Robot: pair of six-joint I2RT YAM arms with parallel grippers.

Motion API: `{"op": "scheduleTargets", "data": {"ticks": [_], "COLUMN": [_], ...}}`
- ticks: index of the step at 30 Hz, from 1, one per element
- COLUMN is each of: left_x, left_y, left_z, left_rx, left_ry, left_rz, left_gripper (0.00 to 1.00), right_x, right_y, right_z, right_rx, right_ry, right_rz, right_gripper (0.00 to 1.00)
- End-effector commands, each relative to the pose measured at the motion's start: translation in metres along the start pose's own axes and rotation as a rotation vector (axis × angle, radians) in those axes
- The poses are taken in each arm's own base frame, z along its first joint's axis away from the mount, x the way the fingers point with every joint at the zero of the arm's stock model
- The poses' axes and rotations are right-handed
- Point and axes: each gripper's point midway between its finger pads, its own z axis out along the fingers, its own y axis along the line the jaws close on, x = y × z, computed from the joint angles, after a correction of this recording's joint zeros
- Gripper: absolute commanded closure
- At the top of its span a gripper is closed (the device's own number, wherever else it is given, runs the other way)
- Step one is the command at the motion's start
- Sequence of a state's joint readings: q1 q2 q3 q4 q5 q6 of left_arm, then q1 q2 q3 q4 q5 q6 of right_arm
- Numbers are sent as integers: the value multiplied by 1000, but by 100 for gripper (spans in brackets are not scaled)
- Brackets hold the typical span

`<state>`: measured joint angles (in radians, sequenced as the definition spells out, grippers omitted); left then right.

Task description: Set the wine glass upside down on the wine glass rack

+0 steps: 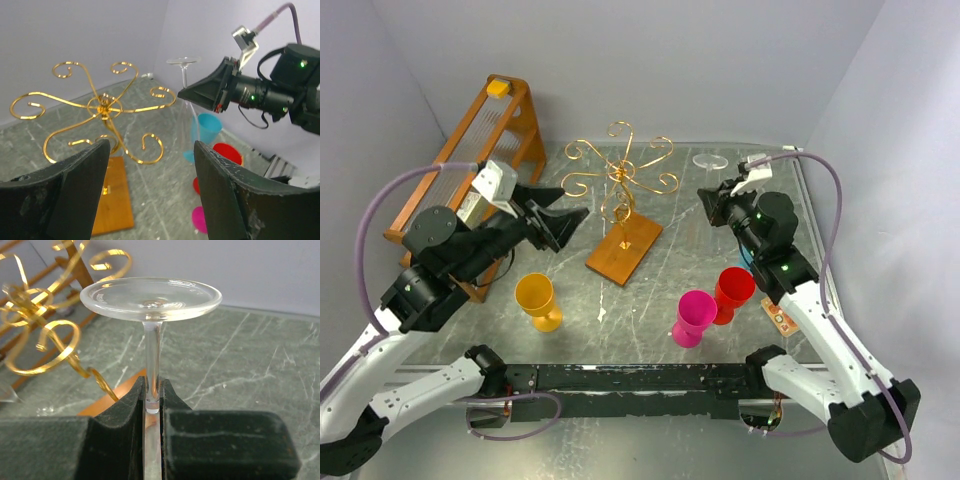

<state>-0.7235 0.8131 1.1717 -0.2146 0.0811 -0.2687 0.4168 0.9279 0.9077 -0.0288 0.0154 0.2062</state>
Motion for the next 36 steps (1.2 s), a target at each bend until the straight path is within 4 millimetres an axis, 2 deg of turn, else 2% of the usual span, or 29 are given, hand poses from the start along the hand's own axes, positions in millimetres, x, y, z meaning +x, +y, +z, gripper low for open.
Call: {"op": "scheduleTargets", "data": {"ticks": [1, 5, 13, 21, 29, 36], "left_x": [0, 1, 5, 11, 14, 14], "left_y": [-5, 5, 20, 20, 18, 16], "left_z": [-11, -18, -18, -16, -11, -9], "left_rx": [64, 20, -53, -46, -32, -26], "left_ry": [-58, -90, -128, -126, -101, -98], "left_rz": [146, 173, 194, 185, 165, 158], "left_gripper": [21, 22, 24, 24, 24, 24], "right_x": [-24, -13, -4, 5, 9, 9], "right_y": [2, -8, 12, 25, 44, 51], "right_z": [10, 21, 30, 42, 41, 47], "right_rx": [-109, -164, -340, -450, -583, -651], "right_ry": [-141, -142, -188, -176, -171, -167], "right_rz": [-36, -11, -22, -39, -49, -28], "right_gripper": [100, 100, 100, 100, 100, 100]}}
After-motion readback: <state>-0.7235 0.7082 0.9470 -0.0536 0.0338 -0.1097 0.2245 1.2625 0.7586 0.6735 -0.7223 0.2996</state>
